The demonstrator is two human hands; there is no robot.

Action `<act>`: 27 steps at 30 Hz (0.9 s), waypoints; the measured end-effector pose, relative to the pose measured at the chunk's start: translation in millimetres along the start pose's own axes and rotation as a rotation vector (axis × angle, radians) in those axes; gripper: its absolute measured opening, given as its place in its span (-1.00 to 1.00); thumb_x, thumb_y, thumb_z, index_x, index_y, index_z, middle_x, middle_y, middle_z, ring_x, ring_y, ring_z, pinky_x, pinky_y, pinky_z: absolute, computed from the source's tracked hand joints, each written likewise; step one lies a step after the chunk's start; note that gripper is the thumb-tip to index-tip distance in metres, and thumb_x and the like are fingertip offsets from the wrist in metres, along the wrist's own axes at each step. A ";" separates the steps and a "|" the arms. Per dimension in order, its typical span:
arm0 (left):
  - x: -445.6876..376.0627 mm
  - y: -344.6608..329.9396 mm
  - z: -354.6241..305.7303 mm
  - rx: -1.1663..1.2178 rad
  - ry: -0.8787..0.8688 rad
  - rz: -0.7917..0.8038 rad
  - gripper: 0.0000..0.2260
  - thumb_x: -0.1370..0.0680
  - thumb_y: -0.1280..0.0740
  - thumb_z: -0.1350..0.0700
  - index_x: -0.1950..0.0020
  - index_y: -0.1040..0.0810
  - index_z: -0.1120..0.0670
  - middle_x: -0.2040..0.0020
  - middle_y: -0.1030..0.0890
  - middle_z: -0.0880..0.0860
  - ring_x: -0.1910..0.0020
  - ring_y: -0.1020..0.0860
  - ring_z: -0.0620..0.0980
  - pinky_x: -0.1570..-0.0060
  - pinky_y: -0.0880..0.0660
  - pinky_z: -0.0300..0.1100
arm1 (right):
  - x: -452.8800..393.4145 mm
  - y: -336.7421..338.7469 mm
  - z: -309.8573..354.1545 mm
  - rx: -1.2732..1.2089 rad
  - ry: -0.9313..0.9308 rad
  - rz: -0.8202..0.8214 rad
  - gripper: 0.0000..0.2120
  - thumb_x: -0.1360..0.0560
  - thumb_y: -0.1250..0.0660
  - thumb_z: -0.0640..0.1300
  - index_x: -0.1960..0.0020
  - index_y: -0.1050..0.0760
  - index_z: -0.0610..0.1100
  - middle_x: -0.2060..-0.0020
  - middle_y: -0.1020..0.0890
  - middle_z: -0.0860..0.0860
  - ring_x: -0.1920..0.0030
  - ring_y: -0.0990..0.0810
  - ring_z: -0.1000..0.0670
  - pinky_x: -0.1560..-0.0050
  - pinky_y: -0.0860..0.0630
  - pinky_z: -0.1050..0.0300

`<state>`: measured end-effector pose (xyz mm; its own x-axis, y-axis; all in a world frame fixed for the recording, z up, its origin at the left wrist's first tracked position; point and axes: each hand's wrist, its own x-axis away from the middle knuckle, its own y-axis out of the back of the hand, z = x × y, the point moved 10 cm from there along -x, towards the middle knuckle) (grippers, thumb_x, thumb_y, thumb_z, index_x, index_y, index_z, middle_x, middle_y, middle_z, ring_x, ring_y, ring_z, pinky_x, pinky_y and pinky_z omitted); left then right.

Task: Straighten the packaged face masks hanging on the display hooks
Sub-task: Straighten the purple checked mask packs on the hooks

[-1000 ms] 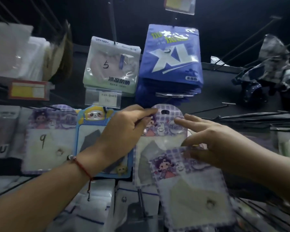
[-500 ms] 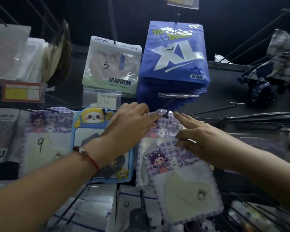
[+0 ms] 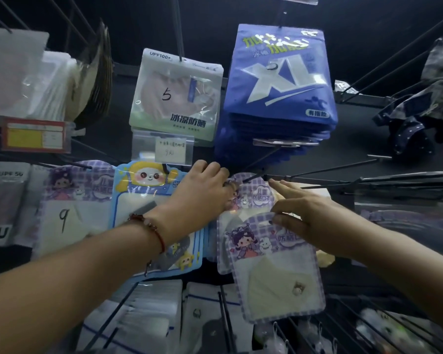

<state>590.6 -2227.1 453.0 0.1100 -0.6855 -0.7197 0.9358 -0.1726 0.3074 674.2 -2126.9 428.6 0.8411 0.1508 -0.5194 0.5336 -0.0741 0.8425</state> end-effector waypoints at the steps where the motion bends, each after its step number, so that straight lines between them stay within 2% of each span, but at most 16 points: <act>1: 1.9 2.8 0.6 0.016 -0.002 -0.022 -0.53 -0.66 -0.14 -0.14 -0.53 -0.30 0.00 -0.38 -0.40 0.14 -0.33 -0.36 0.16 -0.34 -0.28 0.09 | -0.2 0.4 0.0 -0.006 0.001 -0.008 -0.75 -0.61 -0.14 0.13 -0.13 -0.56 0.12 -0.56 0.04 0.21 -0.55 0.11 0.17 -0.48 -0.06 0.13; 4: 14.8 24.0 3.3 0.134 -0.018 -0.173 -0.60 -0.55 -0.36 0.04 -0.39 -0.50 0.05 -0.26 -0.54 0.18 -0.25 -0.49 0.21 -0.28 -0.40 0.14 | 0.4 4.9 -0.5 -0.015 0.004 -0.060 -0.75 -0.60 -0.15 0.14 -0.14 -0.56 0.14 -0.56 -0.03 0.21 -0.55 0.07 0.19 -0.48 -0.06 0.15; 6: 28.0 42.3 3.3 0.256 -0.039 -0.301 -0.65 -0.54 -0.31 0.07 -0.32 -0.55 0.06 -0.21 -0.58 0.17 -0.20 -0.53 0.18 -0.21 -0.46 0.11 | 2.7 10.2 0.4 -0.007 0.008 -0.104 -0.76 -0.59 -0.16 0.14 -0.13 -0.56 0.16 -0.54 -0.09 0.23 -0.54 0.02 0.20 -0.46 -0.10 0.18; 8: 40.6 57.2 4.6 0.410 -0.031 -0.352 -0.68 -0.59 -0.24 0.04 -0.30 -0.57 0.05 -0.18 -0.60 0.11 -0.14 -0.55 0.09 -0.12 -0.50 0.04 | 6.0 15.6 2.1 0.008 0.012 -0.146 -0.76 -0.59 -0.17 0.14 -0.13 -0.57 0.15 -0.52 -0.18 0.23 -0.53 -0.07 0.19 -0.40 -0.16 0.21; 11: 50.1 61.4 6.2 0.682 0.013 -0.283 -0.65 -0.64 -0.20 -0.06 -0.41 -0.48 -0.04 -0.23 -0.59 0.00 -0.15 -0.53 -0.05 -0.10 -0.51 -0.08 | 11.8 25.0 1.8 -0.007 0.010 -0.243 -0.73 -0.58 -0.20 0.11 -0.17 -0.59 0.10 -0.45 -0.35 0.21 -0.45 -0.30 0.16 -0.27 -0.22 0.32; 14: 52.8 53.8 -2.3 0.875 0.018 -0.137 -0.55 -0.64 -0.20 -0.15 -0.54 -0.23 -0.23 -0.36 -0.51 -0.13 -0.25 -0.47 -0.20 -0.19 -0.41 -0.25 | 17.3 35.1 1.2 -0.090 -0.002 -0.344 -0.64 -0.54 -0.17 0.18 -0.21 -0.58 0.09 -0.31 -0.48 0.25 -0.28 -0.45 0.22 -0.15 -0.27 0.40; 16: 52.7 54.4 -7.6 0.913 0.000 -0.140 -0.50 -0.64 -0.23 -0.14 -0.54 -0.14 -0.32 -0.28 -0.54 -0.17 -0.14 -0.48 -0.26 -0.12 -0.42 -0.31 | 21.2 42.0 1.6 -0.121 -0.022 -0.399 -0.60 -0.53 -0.16 0.18 -0.26 -0.56 0.08 -0.19 -0.51 0.30 -0.16 -0.46 0.28 -0.07 -0.28 0.45; 18: 51.3 58.5 -4.3 0.920 0.014 -0.217 -0.50 -0.65 -0.25 -0.07 -0.53 -0.16 -0.33 -0.12 -0.57 -0.19 0.02 -0.50 -0.29 0.00 -0.40 -0.44 | 25.5 48.0 3.7 -0.128 -0.038 -0.439 -0.63 -0.55 -0.20 0.14 -0.26 -0.56 0.05 -0.13 -0.57 0.25 -0.10 -0.50 0.22 -0.04 -0.36 0.32; 20: 49.6 62.8 -3.9 0.899 -0.003 -0.291 -0.55 -0.65 -0.27 0.03 -0.51 -0.30 -0.24 -0.02 -0.53 -0.23 0.12 -0.45 -0.34 0.04 -0.35 -0.53 | 31.0 53.5 4.8 -0.120 -0.054 -0.482 -0.67 -0.55 -0.20 0.12 -0.22 -0.58 0.04 -0.10 -0.62 0.19 -0.08 -0.56 0.12 0.00 -0.40 0.20; 22: 47.6 66.9 -6.8 0.855 -0.047 -0.360 -0.62 -0.63 -0.26 0.10 -0.45 -0.45 -0.08 0.03 -0.56 -0.15 0.12 -0.45 -0.28 0.05 -0.40 -0.44 | 36.7 55.6 3.3 -0.097 -0.084 -0.509 -0.67 -0.57 -0.21 0.10 -0.28 -0.54 0.08 -0.17 -0.60 0.19 -0.16 -0.55 0.09 -0.05 -0.38 0.20; 25: 42.6 71.6 -4.4 0.817 -0.052 -0.439 -0.66 -0.62 -0.22 0.12 -0.38 -0.54 0.03 0.08 -0.61 0.01 0.16 -0.54 -0.10 0.15 -0.52 -0.22 | 48.3 56.6 9.5 0.025 -0.062 -0.552 -0.58 -0.60 -0.23 0.07 -0.44 -0.39 0.05 -0.36 -0.48 0.14 -0.33 -0.46 0.09 -0.26 -0.29 0.25; 27: 38.5 75.3 2.8 0.829 -0.018 -0.479 -0.67 -0.61 -0.25 0.16 -0.38 -0.54 0.05 0.09 -0.61 0.04 0.17 -0.55 -0.05 0.16 -0.54 -0.16 | 52.9 51.0 16.4 0.088 -0.009 -0.530 -0.47 -0.57 -0.21 0.09 -0.51 -0.29 0.02 -0.48 -0.34 0.07 -0.45 -0.34 0.04 -0.39 -0.22 0.14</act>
<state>664.3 -2268.4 450.2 -0.2345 -0.4221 -0.8757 0.3442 -0.8785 0.3313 747.3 -2138.8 441.8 0.4554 0.1816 -0.8716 0.8901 -0.0729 0.4498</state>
